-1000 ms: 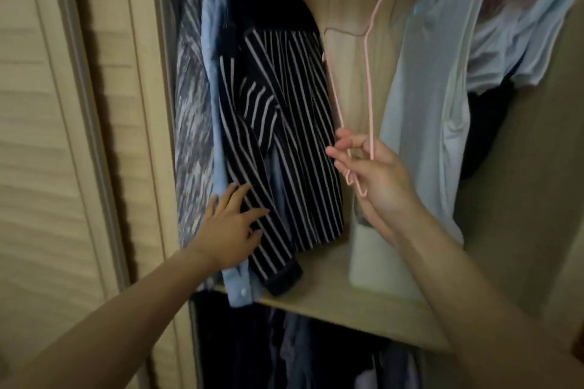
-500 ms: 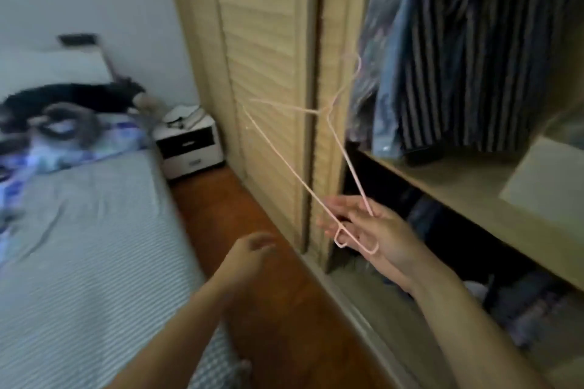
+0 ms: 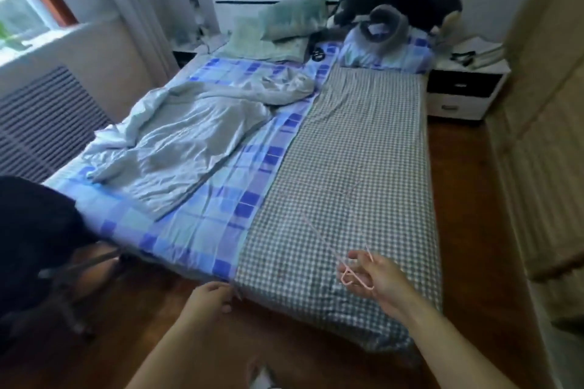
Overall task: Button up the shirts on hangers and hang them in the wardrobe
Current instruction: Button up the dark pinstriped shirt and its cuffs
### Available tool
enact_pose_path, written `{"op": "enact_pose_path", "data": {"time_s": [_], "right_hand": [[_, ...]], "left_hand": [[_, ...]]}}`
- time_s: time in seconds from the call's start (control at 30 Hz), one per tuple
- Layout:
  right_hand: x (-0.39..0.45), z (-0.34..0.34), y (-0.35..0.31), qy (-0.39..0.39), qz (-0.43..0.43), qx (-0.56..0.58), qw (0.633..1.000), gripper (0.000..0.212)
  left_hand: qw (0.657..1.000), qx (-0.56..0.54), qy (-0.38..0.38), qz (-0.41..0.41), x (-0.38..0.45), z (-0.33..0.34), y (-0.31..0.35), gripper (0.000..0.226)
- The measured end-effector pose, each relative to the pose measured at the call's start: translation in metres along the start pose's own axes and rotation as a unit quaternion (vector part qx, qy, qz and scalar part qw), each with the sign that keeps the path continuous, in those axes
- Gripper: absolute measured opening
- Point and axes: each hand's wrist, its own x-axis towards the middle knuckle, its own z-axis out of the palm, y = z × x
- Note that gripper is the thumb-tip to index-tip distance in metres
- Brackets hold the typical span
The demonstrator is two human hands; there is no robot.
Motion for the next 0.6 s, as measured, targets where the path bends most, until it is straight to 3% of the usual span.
{"op": "enact_pose_path", "data": {"time_s": [0.13, 0.3, 0.5, 0.6], "right_hand": [[0.037, 0.069, -0.007, 0.021, -0.014, -0.013, 1.0, 0.026], [0.086, 0.105, -0.005, 0.108, 0.0, 0.01, 0.994, 0.029], [0.144, 0.075, -0.025, 0.227, 0.016, 0.093, 0.969, 0.031], [0.178, 0.035, -0.022, 0.287, 0.094, 0.048, 0.952, 0.019]], "left_hand": [[0.998, -0.05, -0.014, -0.025, 0.069, -0.043, 0.005, 0.007], [0.997, 0.003, -0.077, 0.018, 0.145, -0.034, 0.072, 0.011], [0.988, 0.064, -0.123, 0.06, 0.19, -0.03, 0.131, 0.013], [0.99, 0.074, -0.11, 0.051, 0.209, -0.028, 0.137, 0.013]]}}
